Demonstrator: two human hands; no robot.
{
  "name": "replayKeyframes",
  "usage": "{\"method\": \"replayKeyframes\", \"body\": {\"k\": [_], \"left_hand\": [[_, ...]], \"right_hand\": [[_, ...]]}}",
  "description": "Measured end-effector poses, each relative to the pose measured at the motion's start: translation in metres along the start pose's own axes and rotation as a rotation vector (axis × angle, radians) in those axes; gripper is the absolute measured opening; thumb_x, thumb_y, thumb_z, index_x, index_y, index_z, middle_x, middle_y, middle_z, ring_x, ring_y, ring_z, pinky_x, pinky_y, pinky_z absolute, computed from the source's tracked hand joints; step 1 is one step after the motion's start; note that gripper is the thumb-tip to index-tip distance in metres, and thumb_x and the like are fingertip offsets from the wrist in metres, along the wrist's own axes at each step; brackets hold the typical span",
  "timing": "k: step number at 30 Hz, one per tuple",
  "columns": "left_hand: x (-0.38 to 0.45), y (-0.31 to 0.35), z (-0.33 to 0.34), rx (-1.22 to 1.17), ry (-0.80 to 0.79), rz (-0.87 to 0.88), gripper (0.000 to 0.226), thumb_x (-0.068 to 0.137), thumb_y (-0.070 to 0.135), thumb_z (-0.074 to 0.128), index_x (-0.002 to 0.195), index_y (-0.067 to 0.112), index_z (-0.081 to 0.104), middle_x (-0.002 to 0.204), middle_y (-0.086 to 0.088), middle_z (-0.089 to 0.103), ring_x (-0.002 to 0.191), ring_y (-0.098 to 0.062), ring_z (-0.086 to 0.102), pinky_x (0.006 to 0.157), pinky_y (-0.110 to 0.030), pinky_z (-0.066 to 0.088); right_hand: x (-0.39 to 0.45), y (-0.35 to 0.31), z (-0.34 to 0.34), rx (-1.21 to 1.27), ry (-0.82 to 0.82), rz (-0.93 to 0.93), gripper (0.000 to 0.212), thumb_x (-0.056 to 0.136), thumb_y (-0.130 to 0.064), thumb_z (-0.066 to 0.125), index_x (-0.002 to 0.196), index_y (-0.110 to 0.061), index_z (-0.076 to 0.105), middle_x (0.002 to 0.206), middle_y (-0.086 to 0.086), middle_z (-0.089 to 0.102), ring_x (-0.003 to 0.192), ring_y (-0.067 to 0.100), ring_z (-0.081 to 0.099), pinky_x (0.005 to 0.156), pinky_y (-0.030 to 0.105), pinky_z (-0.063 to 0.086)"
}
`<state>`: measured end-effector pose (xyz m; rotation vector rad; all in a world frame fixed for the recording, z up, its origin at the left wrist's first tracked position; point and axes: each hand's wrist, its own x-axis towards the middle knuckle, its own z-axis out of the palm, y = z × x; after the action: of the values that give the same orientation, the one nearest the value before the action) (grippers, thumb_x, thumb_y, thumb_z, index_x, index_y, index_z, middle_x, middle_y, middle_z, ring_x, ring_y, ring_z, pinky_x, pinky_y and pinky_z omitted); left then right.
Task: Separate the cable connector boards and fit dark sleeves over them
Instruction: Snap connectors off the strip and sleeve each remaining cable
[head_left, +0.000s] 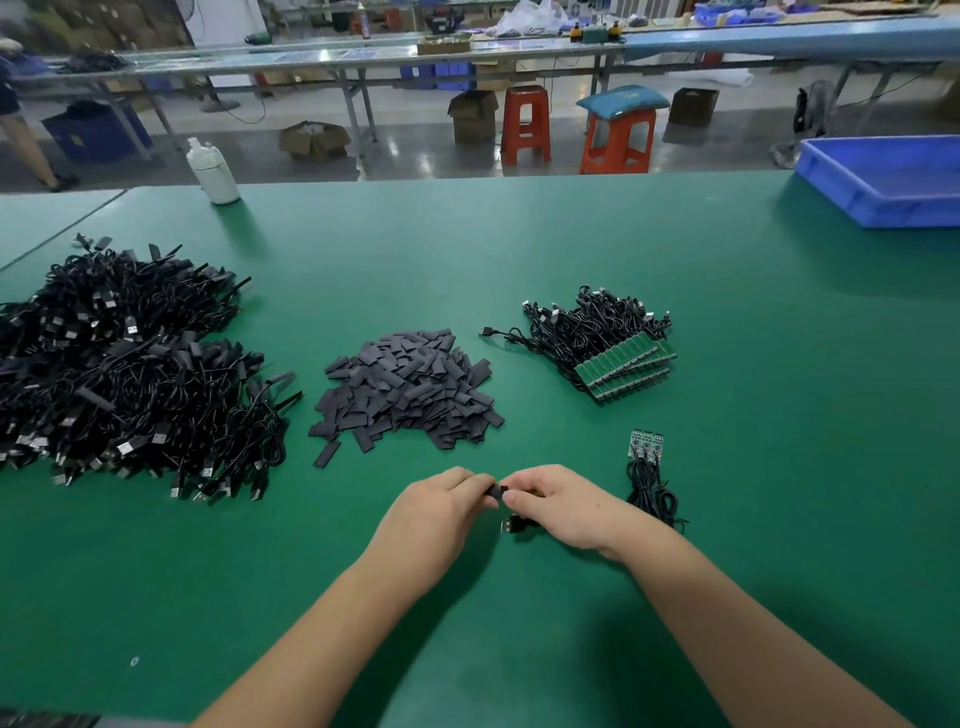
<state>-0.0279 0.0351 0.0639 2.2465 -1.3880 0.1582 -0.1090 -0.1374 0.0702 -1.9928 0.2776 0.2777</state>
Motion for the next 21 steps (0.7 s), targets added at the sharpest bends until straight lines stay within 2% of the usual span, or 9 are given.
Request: {"method": "replayKeyframes", "body": {"k": [2, 4, 7, 10, 12, 14, 16, 19, 21], "left_hand": [[-0.0007, -0.0002, 0.0008, 0.006, -0.004, -0.006, 0.015, 0.089, 0.018, 0.071, 0.103, 0.012, 0.071, 0.088, -0.001, 0.068, 0.067, -0.025, 0.064, 0.056, -0.032, 0.054], [-0.0016, -0.0008, 0.0022, 0.001, -0.021, -0.014, 0.015, 0.088, 0.015, 0.071, 0.103, 0.012, 0.07, 0.089, -0.001, 0.068, 0.07, -0.024, 0.065, 0.057, -0.033, 0.054], [-0.0026, -0.0003, 0.0034, 0.011, -0.06, 0.006, 0.023, 0.083, 0.011, 0.076, 0.104, 0.012, 0.069, 0.089, 0.0, 0.067, 0.071, -0.021, 0.065, 0.057, -0.031, 0.054], [-0.0026, -0.0007, 0.0038, 0.038, -0.08, 0.032, 0.042, 0.071, 0.003, 0.083, 0.111, 0.01, 0.07, 0.093, 0.0, 0.069, 0.075, -0.019, 0.067, 0.058, -0.027, 0.055], [-0.0026, -0.0019, 0.0044, 0.051, -0.097, 0.035, 0.049, 0.068, 0.0, 0.083, 0.114, 0.009, 0.069, 0.095, 0.0, 0.069, 0.077, -0.019, 0.068, 0.059, -0.027, 0.056], [-0.0023, -0.0047, 0.0046, 0.052, -0.102, 0.036, 0.052, 0.069, -0.003, 0.081, 0.117, 0.008, 0.068, 0.098, -0.001, 0.069, 0.079, -0.019, 0.069, 0.06, -0.029, 0.056], [-0.0026, -0.0053, 0.0043, 0.069, -0.105, 0.046, 0.052, 0.071, -0.005, 0.076, 0.12, 0.008, 0.066, 0.1, -0.002, 0.068, 0.081, -0.021, 0.069, 0.062, -0.03, 0.057], [-0.004, -0.0027, 0.0062, 0.104, -0.131, 0.07, 0.058, 0.066, -0.009, 0.066, 0.123, 0.005, 0.063, 0.103, -0.007, 0.067, 0.084, -0.027, 0.067, 0.065, -0.034, 0.057], [-0.0044, 0.0005, 0.0063, 0.143, -0.14, 0.077, 0.061, 0.063, -0.007, 0.068, 0.122, 0.005, 0.063, 0.103, -0.008, 0.066, 0.083, -0.028, 0.065, 0.064, -0.035, 0.057]], "right_hand": [[0.0016, -0.0004, -0.0013, -0.13, 0.032, -0.009, 0.029, 0.1, -0.027, 0.053, 0.074, -0.021, 0.062, 0.065, -0.002, 0.047, 0.059, 0.012, 0.038, 0.06, 0.031, 0.032], [0.0035, 0.0007, -0.0003, -0.233, 0.061, -0.003, 0.035, 0.099, -0.029, 0.053, 0.066, -0.019, 0.052, 0.062, 0.0, 0.039, 0.056, 0.014, 0.032, 0.057, 0.031, 0.027], [0.0038, 0.0029, 0.0016, -0.252, 0.062, -0.002, 0.035, 0.1, -0.028, 0.052, 0.067, -0.017, 0.053, 0.061, 0.0, 0.04, 0.055, 0.014, 0.032, 0.056, 0.031, 0.028], [0.0016, 0.0022, 0.0015, -0.233, 0.036, -0.004, 0.035, 0.101, -0.026, 0.051, 0.067, -0.019, 0.056, 0.055, -0.009, 0.047, 0.05, 0.01, 0.035, 0.053, 0.029, 0.03], [0.0, 0.0009, 0.0004, -0.211, 0.007, -0.013, 0.032, 0.102, -0.023, 0.048, 0.073, -0.017, 0.06, 0.064, -0.002, 0.053, 0.055, 0.014, 0.038, 0.055, 0.029, 0.03], [-0.0019, 0.0, -0.0011, -0.18, -0.016, -0.03, 0.033, 0.103, -0.02, 0.046, 0.073, -0.02, 0.059, 0.07, 0.008, 0.048, 0.061, 0.017, 0.037, 0.057, 0.031, 0.029], [-0.0034, -0.0003, -0.0021, -0.16, -0.019, -0.039, 0.037, 0.104, -0.019, 0.045, 0.07, -0.024, 0.058, 0.069, 0.01, 0.044, 0.06, 0.018, 0.034, 0.057, 0.031, 0.027], [-0.0018, 0.0017, 0.0011, -0.209, 0.011, -0.025, 0.038, 0.103, -0.018, 0.045, 0.068, -0.022, 0.058, 0.061, 0.004, 0.044, 0.054, 0.017, 0.034, 0.054, 0.031, 0.028], [0.0012, 0.0033, 0.0042, -0.265, 0.033, -0.014, 0.038, 0.103, -0.018, 0.045, 0.067, -0.022, 0.057, 0.057, -0.002, 0.042, 0.051, 0.014, 0.034, 0.051, 0.028, 0.029]]}}
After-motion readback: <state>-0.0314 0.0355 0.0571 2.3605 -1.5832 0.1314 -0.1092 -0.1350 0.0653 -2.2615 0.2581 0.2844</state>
